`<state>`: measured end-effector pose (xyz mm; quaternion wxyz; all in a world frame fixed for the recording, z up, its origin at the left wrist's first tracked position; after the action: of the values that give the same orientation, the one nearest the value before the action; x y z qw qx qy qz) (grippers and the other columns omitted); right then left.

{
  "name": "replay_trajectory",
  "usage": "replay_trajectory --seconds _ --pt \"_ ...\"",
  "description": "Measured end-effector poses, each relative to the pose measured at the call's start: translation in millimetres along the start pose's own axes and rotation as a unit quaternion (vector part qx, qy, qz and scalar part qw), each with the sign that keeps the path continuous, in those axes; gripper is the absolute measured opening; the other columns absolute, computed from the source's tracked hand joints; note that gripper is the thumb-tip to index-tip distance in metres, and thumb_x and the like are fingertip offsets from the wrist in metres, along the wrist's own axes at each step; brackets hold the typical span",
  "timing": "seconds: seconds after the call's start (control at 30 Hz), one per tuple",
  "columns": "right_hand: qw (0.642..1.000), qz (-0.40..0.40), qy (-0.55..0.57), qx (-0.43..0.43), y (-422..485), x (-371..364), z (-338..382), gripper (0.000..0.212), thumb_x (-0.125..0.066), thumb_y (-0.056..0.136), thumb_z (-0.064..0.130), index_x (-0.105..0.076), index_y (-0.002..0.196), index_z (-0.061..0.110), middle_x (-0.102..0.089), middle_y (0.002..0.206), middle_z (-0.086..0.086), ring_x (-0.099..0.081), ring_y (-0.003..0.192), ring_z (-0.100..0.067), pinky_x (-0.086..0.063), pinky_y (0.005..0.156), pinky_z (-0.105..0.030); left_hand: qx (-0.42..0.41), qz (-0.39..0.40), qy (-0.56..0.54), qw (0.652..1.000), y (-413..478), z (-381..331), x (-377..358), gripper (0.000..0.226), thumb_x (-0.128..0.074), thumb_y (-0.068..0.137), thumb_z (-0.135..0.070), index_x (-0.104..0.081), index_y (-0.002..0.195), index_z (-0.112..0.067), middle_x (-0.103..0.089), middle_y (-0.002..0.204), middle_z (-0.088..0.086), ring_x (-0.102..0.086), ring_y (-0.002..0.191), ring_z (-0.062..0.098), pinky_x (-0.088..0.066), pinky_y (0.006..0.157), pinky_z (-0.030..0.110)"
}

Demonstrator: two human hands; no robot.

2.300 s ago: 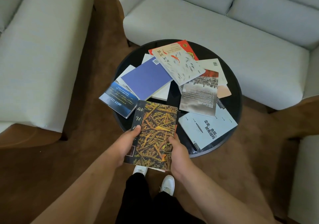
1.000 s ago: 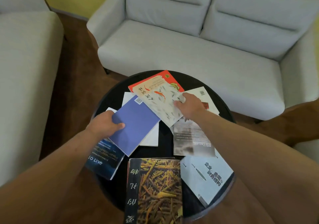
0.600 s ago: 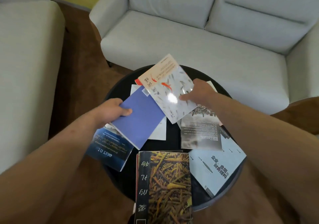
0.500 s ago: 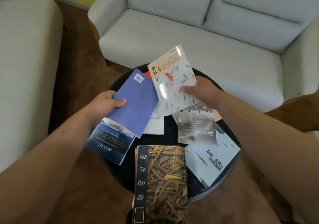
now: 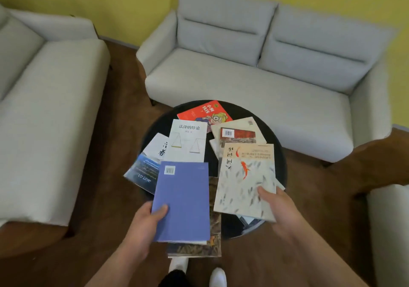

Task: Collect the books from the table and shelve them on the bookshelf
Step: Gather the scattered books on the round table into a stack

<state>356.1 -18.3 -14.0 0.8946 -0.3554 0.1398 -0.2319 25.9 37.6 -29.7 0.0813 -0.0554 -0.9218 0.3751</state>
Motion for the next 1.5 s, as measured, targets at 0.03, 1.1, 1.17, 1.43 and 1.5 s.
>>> replay_trajectory --seconds 0.03,1.1,1.17,1.43,1.5 --pt "1.000 0.002 -0.004 -0.003 -6.1 3.0 -10.5 0.023 -0.059 0.100 0.014 -0.061 0.123 0.011 -0.077 0.112 -0.014 -0.074 0.101 -0.035 -0.059 0.086 -0.050 0.002 -0.013 0.055 0.998 -3.6 16.7 -1.3 0.019 -0.062 0.097 -0.022 -0.061 0.110 -0.009 -0.073 0.108 0.011 -0.072 0.091 0.029 -0.057 0.083 0.047" --pt "0.976 0.078 -0.195 -0.056 4.0 -63.6 -74.6 0.022 -0.060 0.098 0.022 -0.060 0.120 0.016 -0.074 0.112 -0.005 -0.072 0.101 -0.027 -0.057 0.088 -0.043 -0.008 0.028 0.119 0.992 13.0 34.0 -32.4 0.044 -0.050 0.096 -0.050 -0.062 0.120 -0.015 -0.067 0.117 0.013 -0.068 0.101 0.023 -0.053 0.088 0.038" --pt "0.980 0.078 -0.172 -0.058 6.0 -71.6 -81.8 0.022 -0.053 0.103 0.021 -0.059 0.124 0.016 -0.074 0.113 -0.006 -0.072 0.101 -0.028 -0.056 0.095 -0.050 0.020 0.068 0.031 0.997 5.5 26.5 -44.9 0.026 -0.044 0.103 -0.041 -0.052 0.124 -0.028 -0.068 0.121 0.007 -0.068 0.108 0.027 -0.054 0.096 0.051" --pt "0.978 0.129 -0.147 -0.073 6.8 -81.2 -88.3 0.048 -0.054 0.093 -0.008 -0.056 0.129 0.022 -0.072 0.120 -0.006 -0.070 0.108 -0.028 -0.056 0.094 -0.046 0.048 0.126 -0.057 0.989 14.0 31.8 -43.4 0.048 -0.056 0.100 -0.026 -0.038 0.144 -0.031 -0.071 0.120 0.007 -0.072 0.104 0.030 -0.055 0.094 0.053" --pt "0.986 0.120 -0.087 -0.083 9.1 -84.5 -86.5 0.037 -0.054 0.097 -0.001 -0.057 0.128 0.018 -0.073 0.117 -0.011 -0.071 0.103 -0.032 -0.058 0.086 -0.045 0.095 0.122 -0.105 0.982 17.8 35.4 -44.3 0.059 -0.061 0.094 -0.033 -0.035 0.147 -0.031 -0.071 0.121 0.010 -0.070 0.107 0.034 -0.053 0.093 0.053"
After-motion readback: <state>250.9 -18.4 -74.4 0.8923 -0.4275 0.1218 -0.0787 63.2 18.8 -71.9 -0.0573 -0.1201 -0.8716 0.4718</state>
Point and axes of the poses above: each hand's wrist, its own y-axis towards the middle knuckle, its own x-axis out of the back of the hand, z = x × y, the point moved 6 cm from there along y, towards the middle knuckle
